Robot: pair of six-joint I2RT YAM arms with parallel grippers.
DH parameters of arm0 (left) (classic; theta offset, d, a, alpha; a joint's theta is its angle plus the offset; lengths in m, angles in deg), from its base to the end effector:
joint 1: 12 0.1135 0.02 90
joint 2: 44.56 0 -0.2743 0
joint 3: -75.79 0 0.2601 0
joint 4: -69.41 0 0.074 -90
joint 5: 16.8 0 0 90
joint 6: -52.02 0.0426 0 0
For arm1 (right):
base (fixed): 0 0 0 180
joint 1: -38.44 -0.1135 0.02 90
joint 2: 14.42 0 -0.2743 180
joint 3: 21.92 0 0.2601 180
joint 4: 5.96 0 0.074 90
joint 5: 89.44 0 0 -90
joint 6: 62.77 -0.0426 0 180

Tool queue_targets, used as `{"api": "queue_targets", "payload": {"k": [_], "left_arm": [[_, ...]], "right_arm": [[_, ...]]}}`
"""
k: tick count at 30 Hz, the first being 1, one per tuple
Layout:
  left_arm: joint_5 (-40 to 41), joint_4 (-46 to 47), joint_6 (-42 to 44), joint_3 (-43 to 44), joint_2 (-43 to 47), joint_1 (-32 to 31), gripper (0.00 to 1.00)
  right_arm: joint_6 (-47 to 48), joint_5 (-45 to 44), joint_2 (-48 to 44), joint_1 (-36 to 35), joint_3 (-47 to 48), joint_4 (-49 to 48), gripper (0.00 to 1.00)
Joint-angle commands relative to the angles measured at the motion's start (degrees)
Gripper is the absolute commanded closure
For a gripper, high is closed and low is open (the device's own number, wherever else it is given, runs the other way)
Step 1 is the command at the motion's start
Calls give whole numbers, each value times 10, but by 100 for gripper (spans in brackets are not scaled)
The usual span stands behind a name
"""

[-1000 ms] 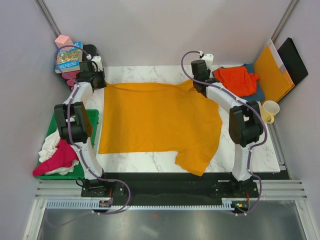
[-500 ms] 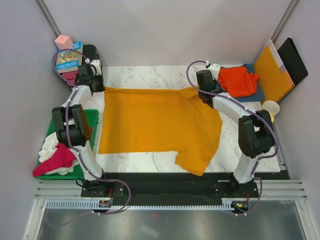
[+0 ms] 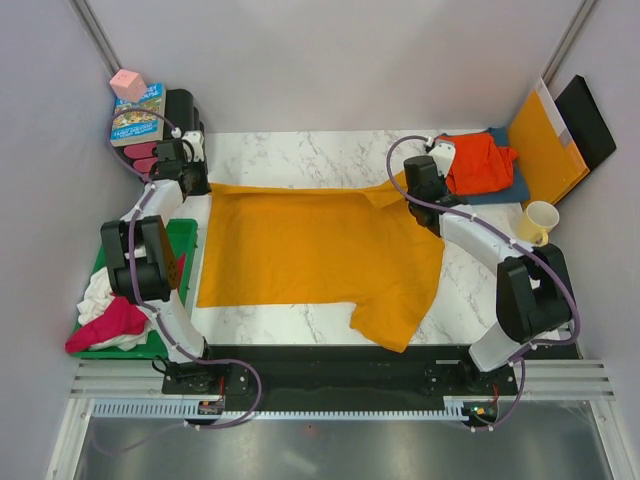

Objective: Fold and stack the t-shirts
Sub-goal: Fold the tshirt

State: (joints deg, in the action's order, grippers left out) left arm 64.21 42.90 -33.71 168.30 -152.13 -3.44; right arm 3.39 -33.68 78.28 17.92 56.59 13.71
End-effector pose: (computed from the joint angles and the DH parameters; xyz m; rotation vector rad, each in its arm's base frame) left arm 0.4369 0.0590 0.2304 -0.0048 2.2863 -0.0637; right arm 0.3603 0.1093 0.2629 0.3915 2.0161 -0.1700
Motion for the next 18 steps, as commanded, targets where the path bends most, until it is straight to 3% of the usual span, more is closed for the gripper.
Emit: {"api": "queue_targets", "payload": {"k": [1, 18], "left_arm": [[26, 22, 29, -15, 40, 6, 98], [24, 10, 32, -118, 99, 6, 98]], "right_arm": [[-28, -2, -40, 0, -28, 4, 100], [-73, 6, -52, -15, -124, 16, 100]]}}
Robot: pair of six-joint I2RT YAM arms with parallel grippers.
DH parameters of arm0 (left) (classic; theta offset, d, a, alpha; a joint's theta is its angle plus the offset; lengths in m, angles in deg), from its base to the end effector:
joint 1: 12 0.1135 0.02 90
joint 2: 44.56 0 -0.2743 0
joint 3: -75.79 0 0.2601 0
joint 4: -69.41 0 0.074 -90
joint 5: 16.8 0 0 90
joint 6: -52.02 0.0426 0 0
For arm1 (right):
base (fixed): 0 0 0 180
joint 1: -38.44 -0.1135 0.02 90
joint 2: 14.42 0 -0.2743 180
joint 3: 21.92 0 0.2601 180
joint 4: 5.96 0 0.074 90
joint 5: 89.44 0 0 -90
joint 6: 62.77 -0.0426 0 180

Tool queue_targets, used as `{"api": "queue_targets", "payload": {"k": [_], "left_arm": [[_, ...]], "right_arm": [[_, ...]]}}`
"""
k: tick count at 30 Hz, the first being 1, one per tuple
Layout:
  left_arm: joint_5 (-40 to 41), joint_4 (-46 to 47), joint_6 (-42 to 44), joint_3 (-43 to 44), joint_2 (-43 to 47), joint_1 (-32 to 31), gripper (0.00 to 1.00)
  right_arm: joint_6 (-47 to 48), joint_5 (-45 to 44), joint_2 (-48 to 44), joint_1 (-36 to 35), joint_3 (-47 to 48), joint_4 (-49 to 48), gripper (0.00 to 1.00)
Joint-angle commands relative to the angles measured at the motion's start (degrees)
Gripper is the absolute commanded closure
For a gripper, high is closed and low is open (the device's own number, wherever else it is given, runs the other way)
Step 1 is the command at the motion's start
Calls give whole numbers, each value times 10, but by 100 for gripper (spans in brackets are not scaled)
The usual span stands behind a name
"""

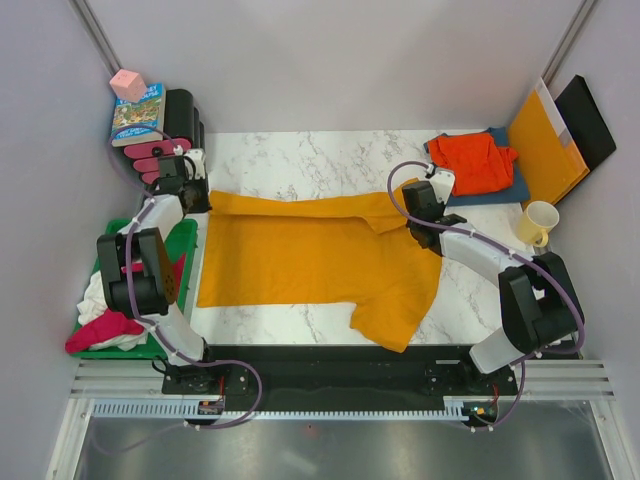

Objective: Fold and stack the t-shirts
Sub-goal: Fold the tshirt

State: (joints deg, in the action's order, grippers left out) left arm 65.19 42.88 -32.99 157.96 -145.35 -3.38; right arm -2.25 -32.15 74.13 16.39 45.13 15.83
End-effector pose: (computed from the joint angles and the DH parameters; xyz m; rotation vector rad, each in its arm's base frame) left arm 0.3962 0.0540 0.2175 -0.0066 2.3496 -0.0484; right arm 0.3192 0.1044 0.2171 0.4156 2.1509 -0.1665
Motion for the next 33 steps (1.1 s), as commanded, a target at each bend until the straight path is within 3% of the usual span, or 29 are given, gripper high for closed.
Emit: {"api": "queue_targets", "payload": {"k": [1, 21, 33], "left_arm": [[12, 9, 26, -24, 38, 5, 98], [11, -35, 50, -75, 4, 5, 98], [11, -56, 51, -51, -49, 4, 98]], "right_arm": [[-16, -11, -10, 1, -12, -6, 100], [-37, -29, 18, 2, -20, 12, 100], [-72, -24, 52, 2, -34, 28, 100]]}}
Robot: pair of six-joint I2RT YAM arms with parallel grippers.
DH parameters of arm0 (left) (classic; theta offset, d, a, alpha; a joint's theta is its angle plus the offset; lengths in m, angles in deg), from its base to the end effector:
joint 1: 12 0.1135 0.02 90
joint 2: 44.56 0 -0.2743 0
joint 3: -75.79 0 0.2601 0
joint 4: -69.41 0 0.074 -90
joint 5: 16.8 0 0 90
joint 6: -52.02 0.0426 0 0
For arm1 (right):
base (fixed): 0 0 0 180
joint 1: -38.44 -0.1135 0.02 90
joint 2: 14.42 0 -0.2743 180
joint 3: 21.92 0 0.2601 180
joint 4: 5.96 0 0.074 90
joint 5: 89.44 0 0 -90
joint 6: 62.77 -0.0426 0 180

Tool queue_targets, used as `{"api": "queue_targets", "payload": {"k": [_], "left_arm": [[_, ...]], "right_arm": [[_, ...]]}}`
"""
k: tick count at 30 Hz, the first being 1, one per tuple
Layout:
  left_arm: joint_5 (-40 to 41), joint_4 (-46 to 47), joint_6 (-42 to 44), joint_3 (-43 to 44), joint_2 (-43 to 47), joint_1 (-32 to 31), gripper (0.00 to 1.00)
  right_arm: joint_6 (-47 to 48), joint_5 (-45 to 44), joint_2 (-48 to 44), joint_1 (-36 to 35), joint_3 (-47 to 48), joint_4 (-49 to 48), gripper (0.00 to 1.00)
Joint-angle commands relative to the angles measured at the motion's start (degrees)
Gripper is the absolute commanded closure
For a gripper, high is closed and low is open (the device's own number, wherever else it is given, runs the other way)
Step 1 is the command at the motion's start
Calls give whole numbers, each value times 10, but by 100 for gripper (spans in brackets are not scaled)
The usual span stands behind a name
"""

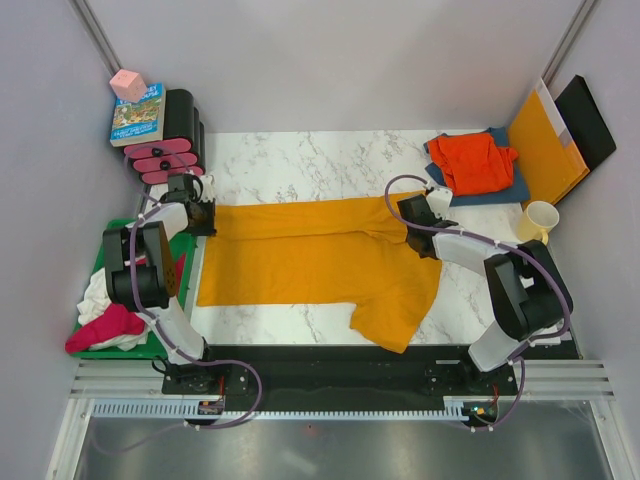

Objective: Fold and stack the t-shirts
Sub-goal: Fold the tshirt

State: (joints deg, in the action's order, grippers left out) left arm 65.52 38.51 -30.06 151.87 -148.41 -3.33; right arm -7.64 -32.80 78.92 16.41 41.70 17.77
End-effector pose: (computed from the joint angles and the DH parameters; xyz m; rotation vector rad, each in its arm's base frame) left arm 0.3728 0.0511 0.1594 0.0317 2.5815 -0.0670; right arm 0.3120 0.1010 0.1704 0.4849 2.2676 -0.2449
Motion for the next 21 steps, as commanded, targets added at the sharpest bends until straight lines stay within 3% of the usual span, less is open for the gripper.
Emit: {"api": "queue_targets", "payload": {"k": [1, 3, 4, 6, 7, 8, 9, 10, 14, 18, 20, 21], "left_arm": [[6, -12, 21, 11, -17, 4, 98], [4, -9, 21, 11, -11, 5, 93], [-4, -6, 21, 10, 0, 5, 88], [-8, 5, 17, 5, 20, 5, 73], [-17, 16, 11, 2, 40, 5, 64], [-22, 19, 10, 4, 49, 4, 49], [-25, 22, 4, 6, 58, 5, 42], [-30, 25, -8, 16, 72, 5, 31], [-40, 25, -35, 58, 77, 5, 26], [-50, 22, -50, 105, 45, 3, 27], [-43, 9, -53, 140, 18, -2, 36], [-41, 2, -55, 155, -11, -4, 39]], "right_arm": [[-17, -17, 4, 2, 2, 9, 100], [-16, -17, -1, 2, 3, 6, 100], [-13, -16, -5, 2, 4, 2, 95], [-6, -11, -22, 0, 3, -20, 79], [-3, -10, -26, 1, 10, -25, 64], [1, -11, -31, 1, 15, -28, 58], [4, -10, -38, 1, 22, -29, 53], [13, -7, -40, 2, 39, -30, 37], [31, -8, -36, 0, 88, -26, 15], [43, 0, 7, 0, 126, -21, 11], [41, 7, 35, 1, 155, -15, 30], [39, 9, 63, 2, 163, -16, 51]]}}
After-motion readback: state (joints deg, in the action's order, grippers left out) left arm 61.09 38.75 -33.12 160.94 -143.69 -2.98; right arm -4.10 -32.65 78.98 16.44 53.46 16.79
